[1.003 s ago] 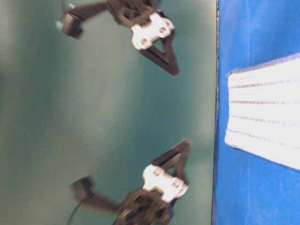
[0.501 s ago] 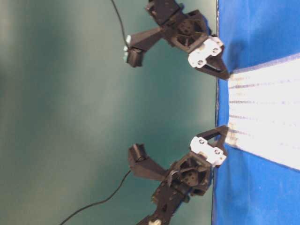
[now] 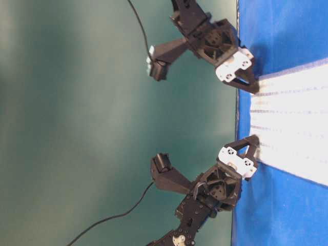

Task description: Fold the blue towel.

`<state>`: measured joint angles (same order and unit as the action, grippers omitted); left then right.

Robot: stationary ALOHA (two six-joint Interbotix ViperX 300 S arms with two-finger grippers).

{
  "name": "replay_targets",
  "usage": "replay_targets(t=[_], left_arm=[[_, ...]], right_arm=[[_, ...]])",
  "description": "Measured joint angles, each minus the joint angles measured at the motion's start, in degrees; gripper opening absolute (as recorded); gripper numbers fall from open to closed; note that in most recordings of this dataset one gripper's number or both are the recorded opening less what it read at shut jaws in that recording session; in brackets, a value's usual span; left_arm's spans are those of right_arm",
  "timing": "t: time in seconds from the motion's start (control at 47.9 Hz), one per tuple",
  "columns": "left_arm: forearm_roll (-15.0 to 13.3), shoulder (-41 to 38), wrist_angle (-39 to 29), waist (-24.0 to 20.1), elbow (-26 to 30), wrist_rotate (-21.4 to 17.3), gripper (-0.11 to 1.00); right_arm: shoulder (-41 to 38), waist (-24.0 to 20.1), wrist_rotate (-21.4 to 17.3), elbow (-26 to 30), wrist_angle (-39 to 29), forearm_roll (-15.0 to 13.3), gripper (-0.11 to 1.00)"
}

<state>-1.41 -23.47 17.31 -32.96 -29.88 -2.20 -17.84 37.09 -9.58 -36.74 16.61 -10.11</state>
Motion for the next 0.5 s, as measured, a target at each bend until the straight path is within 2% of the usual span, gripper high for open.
replay_targets(t=[0.042, 0.125, 0.292, 0.334, 0.355, 0.501], left_arm=[[0.0, 0.0, 0.0, 0.1, 0.0, 0.0, 0.73], [0.0, 0.0, -0.1, 0.4, 0.0, 0.0, 0.54], [0.1, 0.0, -0.4, 0.4, 0.1, 0.0, 0.12], [0.1, 0.0, -0.4, 0.4, 0.1, 0.1, 0.05], [0.0, 0.0, -0.5, 0.4, 0.2, 0.1, 0.03], [0.0, 0.0, -0.8, 0.4, 0.3, 0.1, 0.03]], right_arm=[[-0.5, 0.1, -0.1, 0.4, -0.3, 0.2, 0.64], [-1.1, 0.0, -0.1, 1.0, -0.6, 0.3, 0.56], [-1.1, -0.7, -0.1, 1.1, -1.7, 0.3, 0.11], [-1.1, -0.8, -0.1, 1.2, -2.0, 0.3, 0.08], [-1.1, -0.9, -0.1, 1.2, -2.1, 0.3, 0.08], [-1.1, -1.1, -0.1, 1.3, -2.6, 0.3, 0.08]])
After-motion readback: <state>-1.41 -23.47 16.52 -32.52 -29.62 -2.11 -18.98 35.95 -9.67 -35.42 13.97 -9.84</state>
